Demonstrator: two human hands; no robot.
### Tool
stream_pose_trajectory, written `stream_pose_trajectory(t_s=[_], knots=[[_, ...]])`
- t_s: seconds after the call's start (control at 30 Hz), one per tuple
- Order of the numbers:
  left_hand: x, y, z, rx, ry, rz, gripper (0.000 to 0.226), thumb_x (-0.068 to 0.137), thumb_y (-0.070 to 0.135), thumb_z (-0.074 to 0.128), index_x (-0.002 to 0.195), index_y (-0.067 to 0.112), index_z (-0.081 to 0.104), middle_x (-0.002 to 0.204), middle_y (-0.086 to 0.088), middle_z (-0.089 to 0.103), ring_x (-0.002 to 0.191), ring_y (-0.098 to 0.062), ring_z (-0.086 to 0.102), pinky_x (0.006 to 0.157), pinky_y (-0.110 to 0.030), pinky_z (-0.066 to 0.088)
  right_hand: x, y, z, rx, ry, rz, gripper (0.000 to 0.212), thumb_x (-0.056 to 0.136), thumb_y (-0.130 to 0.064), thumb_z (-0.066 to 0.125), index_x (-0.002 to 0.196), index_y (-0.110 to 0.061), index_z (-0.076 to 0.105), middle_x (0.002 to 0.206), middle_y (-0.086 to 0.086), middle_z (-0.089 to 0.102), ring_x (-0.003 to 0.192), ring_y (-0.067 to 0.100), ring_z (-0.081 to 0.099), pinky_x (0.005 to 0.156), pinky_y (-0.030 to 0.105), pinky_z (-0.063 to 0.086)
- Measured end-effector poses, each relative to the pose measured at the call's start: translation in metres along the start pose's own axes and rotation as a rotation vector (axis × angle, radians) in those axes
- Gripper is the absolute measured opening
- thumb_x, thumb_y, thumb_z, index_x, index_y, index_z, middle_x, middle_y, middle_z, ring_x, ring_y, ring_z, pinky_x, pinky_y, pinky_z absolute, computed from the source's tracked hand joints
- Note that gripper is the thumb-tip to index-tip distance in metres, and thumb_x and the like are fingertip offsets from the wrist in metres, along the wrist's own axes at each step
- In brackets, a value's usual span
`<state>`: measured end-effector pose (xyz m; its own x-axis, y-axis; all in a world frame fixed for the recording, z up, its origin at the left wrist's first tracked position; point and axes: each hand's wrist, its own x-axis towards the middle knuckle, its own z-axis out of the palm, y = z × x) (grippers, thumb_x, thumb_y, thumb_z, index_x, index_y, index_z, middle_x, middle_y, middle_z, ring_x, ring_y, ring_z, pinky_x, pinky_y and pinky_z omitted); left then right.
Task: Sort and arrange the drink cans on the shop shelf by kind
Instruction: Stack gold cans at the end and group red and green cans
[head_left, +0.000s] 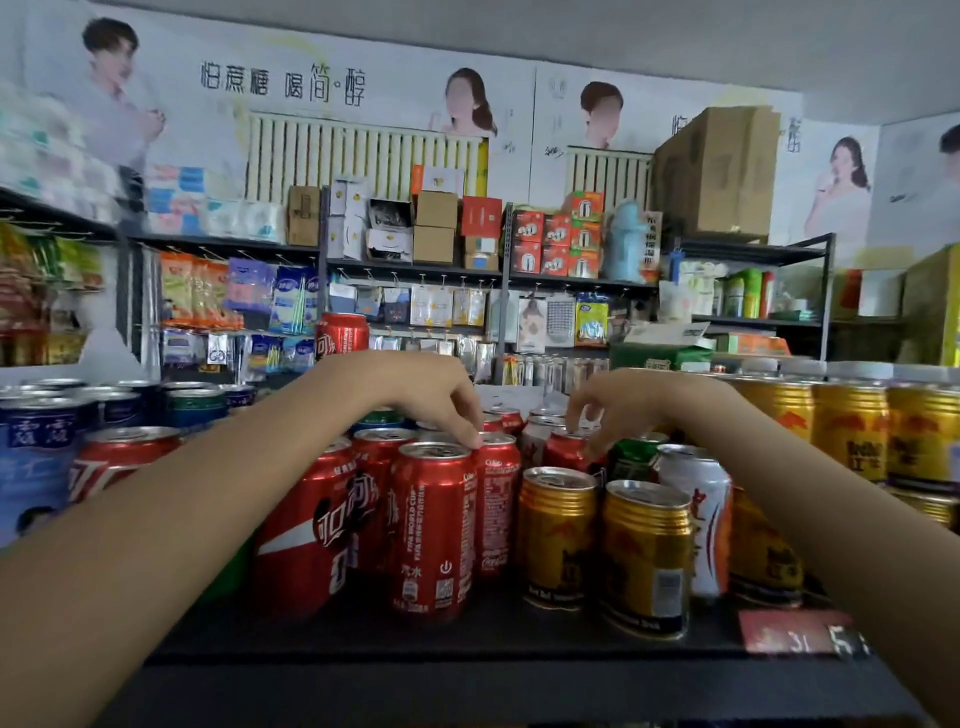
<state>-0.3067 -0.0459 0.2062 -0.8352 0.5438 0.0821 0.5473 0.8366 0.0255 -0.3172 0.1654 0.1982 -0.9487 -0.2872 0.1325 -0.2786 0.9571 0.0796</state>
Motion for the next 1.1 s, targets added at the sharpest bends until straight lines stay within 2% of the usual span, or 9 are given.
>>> stream_pose_trajectory(t_s=[0.2,0.4,0.5,0.67,0.77,0.83,0.93,1.0,1.1], knots=[[0.009,0.004,0.002,-0.068,-0.037,0.021,0.031,0.083,0.033,0.065,0.109,0.016,0.065,0.110,0.006,0.064,0.102,-0.010,0.058,0.098,-0.030,0.043,0.005,0.000,0.011,0.104,0.049,-0.003,0.040,0.077,-0.031,0.072,0.112,-0.017,0.058,0.134,0.002,0.047,0.124,0.021,0.043,0.104,0.038,0.035],[0.014,0.004,0.004,-0.124,0.000,0.036,0.028,0.079,0.032,0.070,0.100,0.013,0.068,0.087,0.014,0.063,0.089,-0.006,0.059,0.090,-0.026,0.047,0.009,-0.005,0.008,0.162,0.082,-0.022,0.036,0.072,-0.033,0.077,0.100,-0.014,0.063,0.116,-0.002,0.052,0.118,0.021,0.047,0.102,0.040,0.038],[0.014,0.005,0.003,-0.105,0.005,0.039,0.028,0.077,0.033,0.071,0.098,0.014,0.069,0.087,0.013,0.064,0.087,-0.004,0.059,0.089,-0.026,0.047,0.013,-0.014,0.003,0.165,0.066,-0.031,0.034,0.071,-0.038,0.077,0.093,-0.016,0.063,0.105,-0.006,0.053,0.108,0.017,0.050,0.098,0.036,0.039],[0.015,0.002,0.003,-0.058,0.017,0.029,0.032,0.076,0.036,0.072,0.099,0.014,0.071,0.095,0.003,0.070,0.091,-0.009,0.062,0.092,-0.032,0.048,0.023,-0.017,-0.007,0.107,-0.054,0.002,0.030,0.074,-0.043,0.072,0.089,-0.019,0.063,0.113,-0.001,0.063,0.102,0.017,0.061,0.096,0.034,0.041],[0.015,0.000,0.004,-0.069,0.014,0.019,0.033,0.076,0.036,0.072,0.100,0.013,0.071,0.091,0.008,0.068,0.094,-0.010,0.062,0.094,-0.035,0.047,0.026,-0.019,-0.015,0.180,0.072,-0.001,0.033,0.079,-0.039,0.069,0.098,-0.012,0.067,0.085,-0.007,0.062,0.084,0.014,0.061,0.077,0.025,0.048],[0.016,0.001,0.005,-0.083,0.006,0.013,0.034,0.076,0.036,0.071,0.101,0.013,0.070,0.086,0.013,0.064,0.094,-0.010,0.061,0.095,-0.036,0.047,0.026,-0.020,-0.018,0.210,0.127,0.001,0.033,0.082,-0.036,0.068,0.101,-0.009,0.067,0.084,-0.006,0.063,0.076,0.012,0.060,0.066,0.020,0.045],[0.016,0.002,0.004,-0.087,0.013,0.009,0.033,0.078,0.035,0.070,0.102,0.012,0.070,0.083,0.017,0.059,0.089,-0.006,0.058,0.095,-0.034,0.047,0.022,-0.019,-0.013,0.158,-0.043,0.009,0.036,0.078,-0.039,0.070,0.104,-0.015,0.063,0.108,-0.003,0.061,0.077,0.012,0.063,0.083,0.027,0.049],[0.015,0.003,0.005,-0.093,0.025,0.008,0.032,0.078,0.034,0.070,0.101,0.012,0.070,0.081,0.019,0.057,0.085,-0.003,0.056,0.092,-0.031,0.047,0.016,-0.019,-0.007,0.131,-0.137,0.032,0.037,0.076,-0.039,0.072,0.103,-0.019,0.058,0.102,-0.005,0.057,0.078,0.015,0.064,0.093,0.036,0.047],[0.014,0.004,0.008,-0.095,0.037,0.020,0.031,0.079,0.033,0.070,0.101,0.012,0.070,0.081,0.017,0.058,0.086,-0.005,0.057,0.090,-0.029,0.048,0.013,-0.018,0.003,0.163,-0.092,0.021,0.042,0.076,-0.036,0.072,0.109,-0.016,0.056,0.109,0.001,0.057,0.089,0.020,0.064,0.095,0.037,0.045]])
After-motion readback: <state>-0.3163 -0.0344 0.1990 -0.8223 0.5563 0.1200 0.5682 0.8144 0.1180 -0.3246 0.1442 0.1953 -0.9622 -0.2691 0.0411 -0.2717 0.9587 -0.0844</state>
